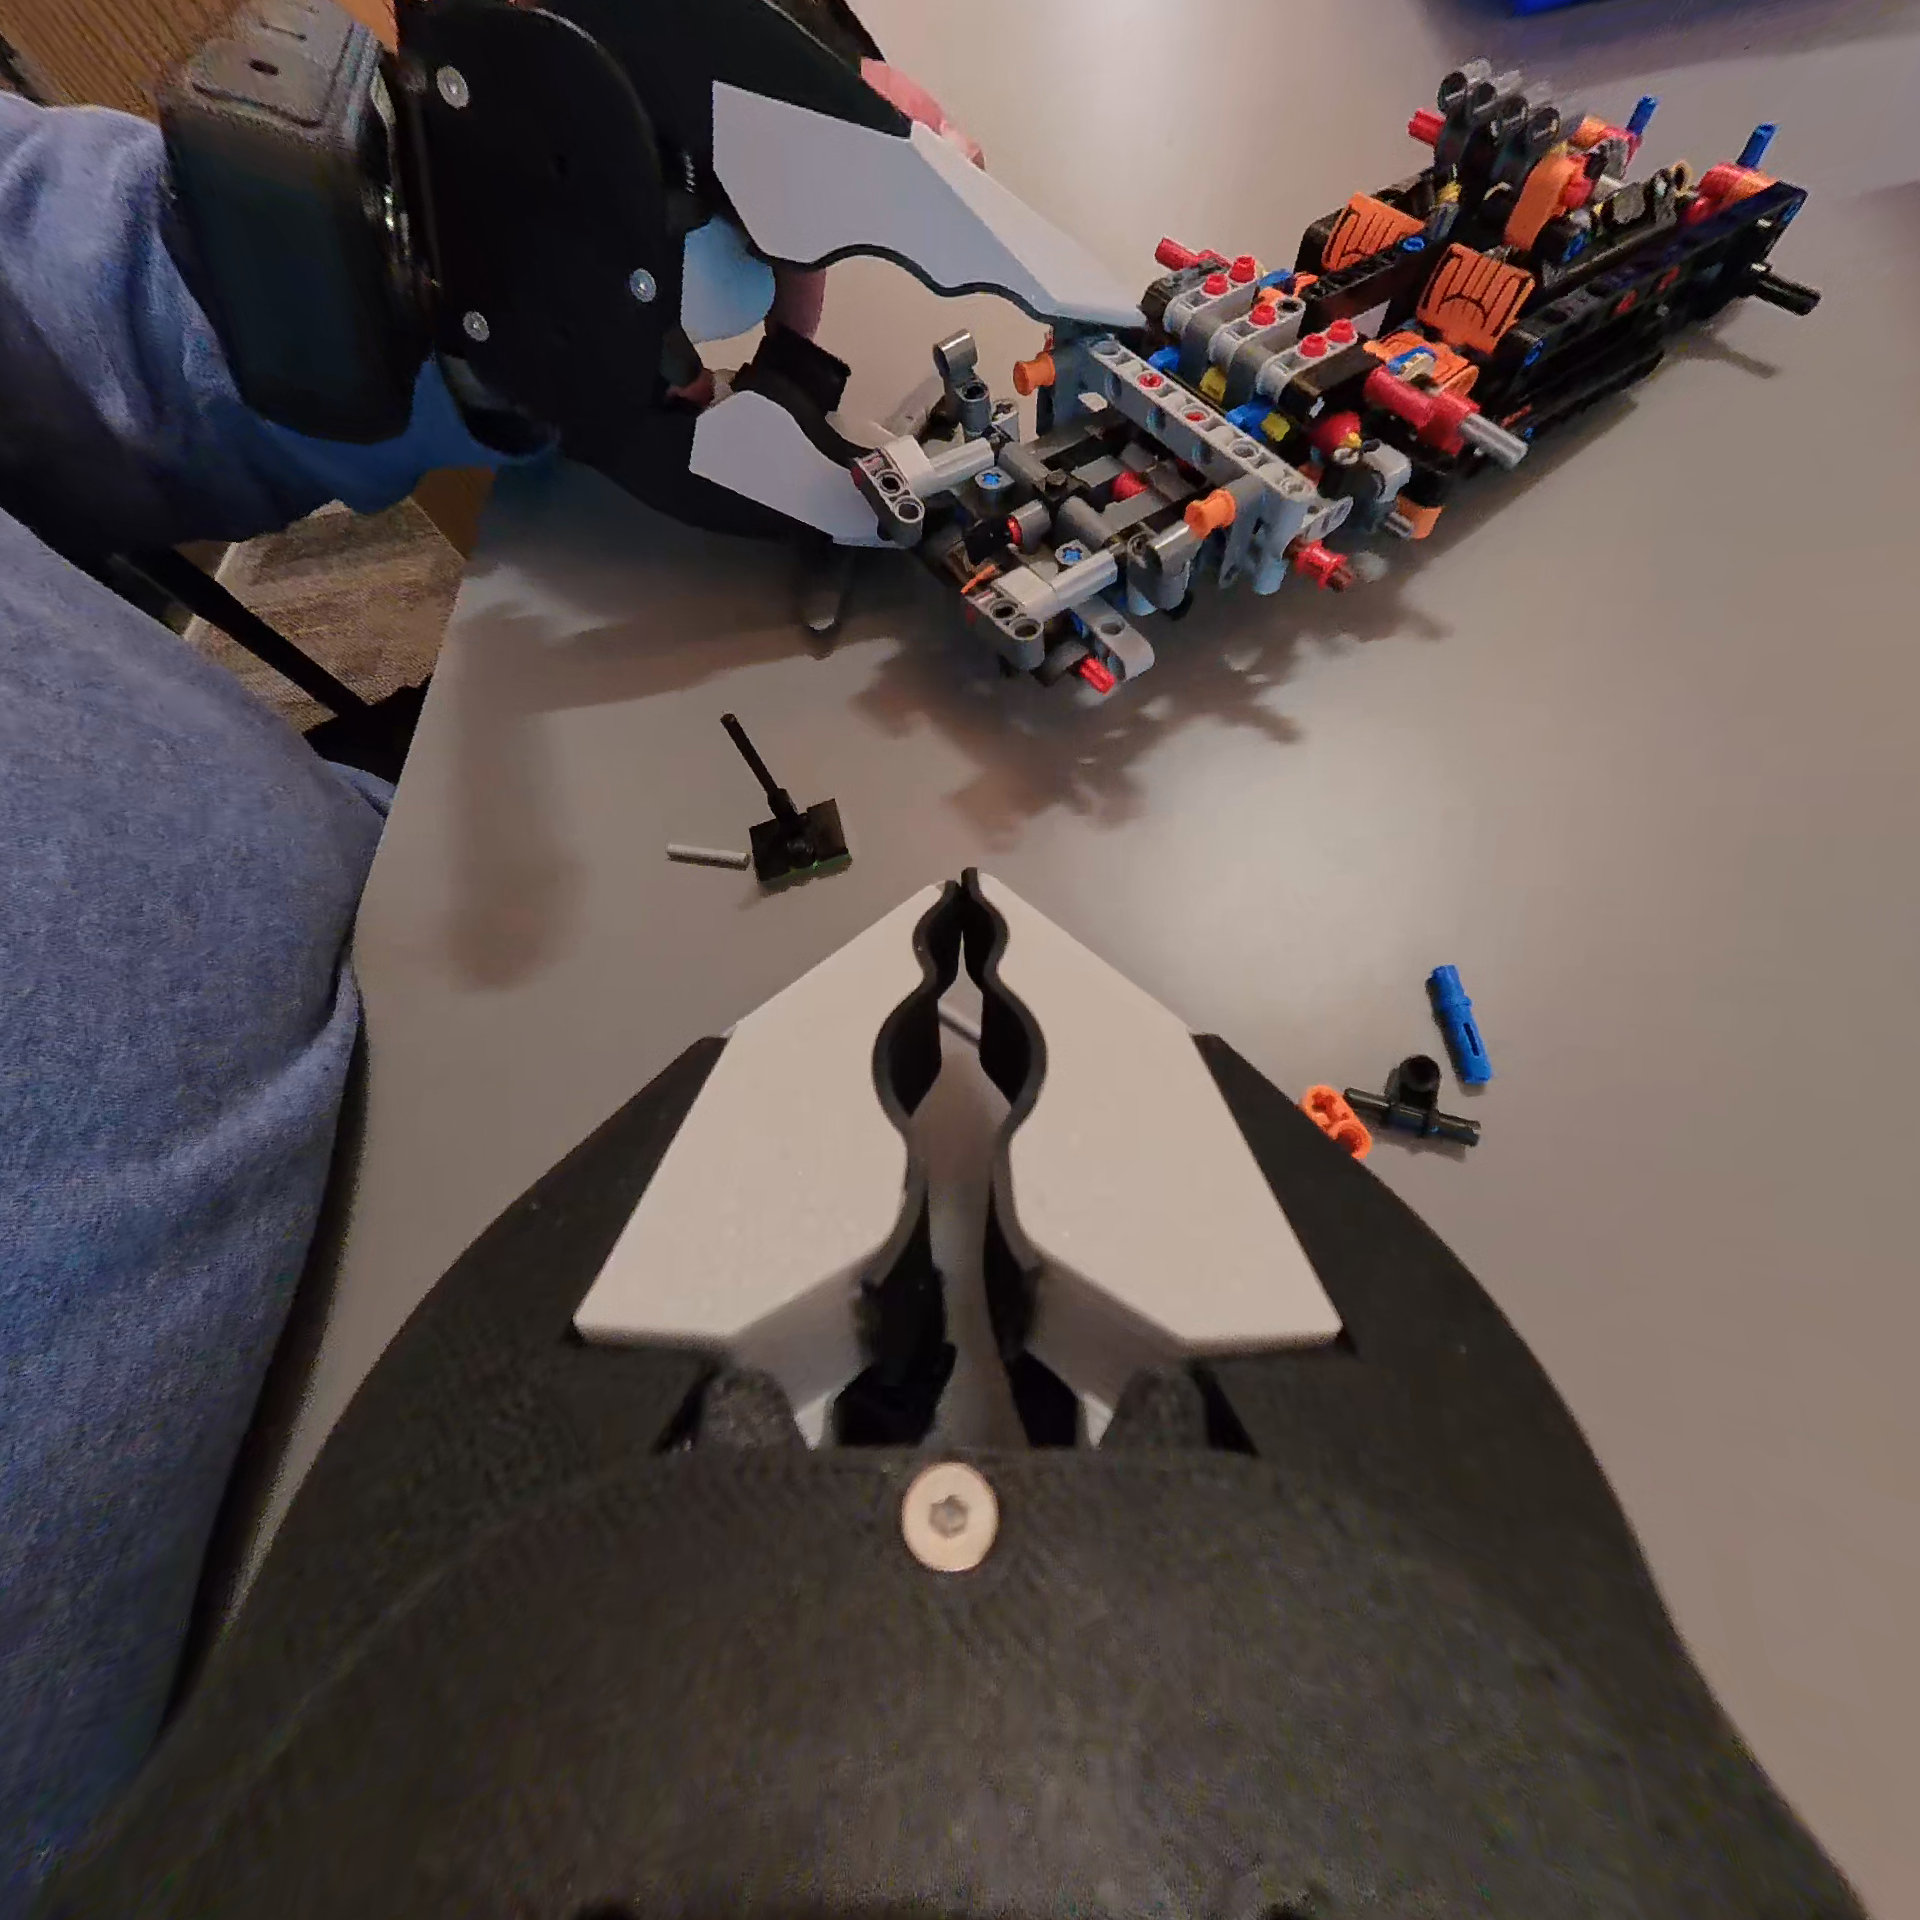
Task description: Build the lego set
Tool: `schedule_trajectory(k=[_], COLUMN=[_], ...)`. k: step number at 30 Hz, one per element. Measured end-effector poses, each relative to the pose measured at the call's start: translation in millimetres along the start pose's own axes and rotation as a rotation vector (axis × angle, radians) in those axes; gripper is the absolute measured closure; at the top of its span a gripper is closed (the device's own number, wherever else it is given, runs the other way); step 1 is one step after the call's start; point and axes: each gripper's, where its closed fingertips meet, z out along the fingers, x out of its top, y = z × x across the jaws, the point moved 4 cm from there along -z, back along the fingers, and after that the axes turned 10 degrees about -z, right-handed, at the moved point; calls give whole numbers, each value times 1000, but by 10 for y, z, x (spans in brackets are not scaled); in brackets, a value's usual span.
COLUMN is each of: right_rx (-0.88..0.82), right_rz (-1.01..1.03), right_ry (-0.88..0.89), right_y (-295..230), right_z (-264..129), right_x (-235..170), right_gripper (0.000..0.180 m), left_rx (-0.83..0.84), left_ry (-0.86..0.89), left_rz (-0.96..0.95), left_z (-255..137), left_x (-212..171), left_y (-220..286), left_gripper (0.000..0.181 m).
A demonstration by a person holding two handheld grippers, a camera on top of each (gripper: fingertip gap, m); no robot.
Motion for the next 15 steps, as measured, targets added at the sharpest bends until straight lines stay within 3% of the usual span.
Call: schedule_trajectory(k=[6, 15], right_rx=[-1, 8], right_rz=[-2, 7], right_ry=[24, 70], right_y=[-24, 7], right_z=[-30, -29], right_x=[63, 209], right_gripper=[180, 180], left_rx=[7, -22], left_ry=[-26, -63], left_rz=[-48, -85], left_z=[-74, -210], left_x=[-80, -195], left_y=[-63, -37], left_gripper=[121, 125])
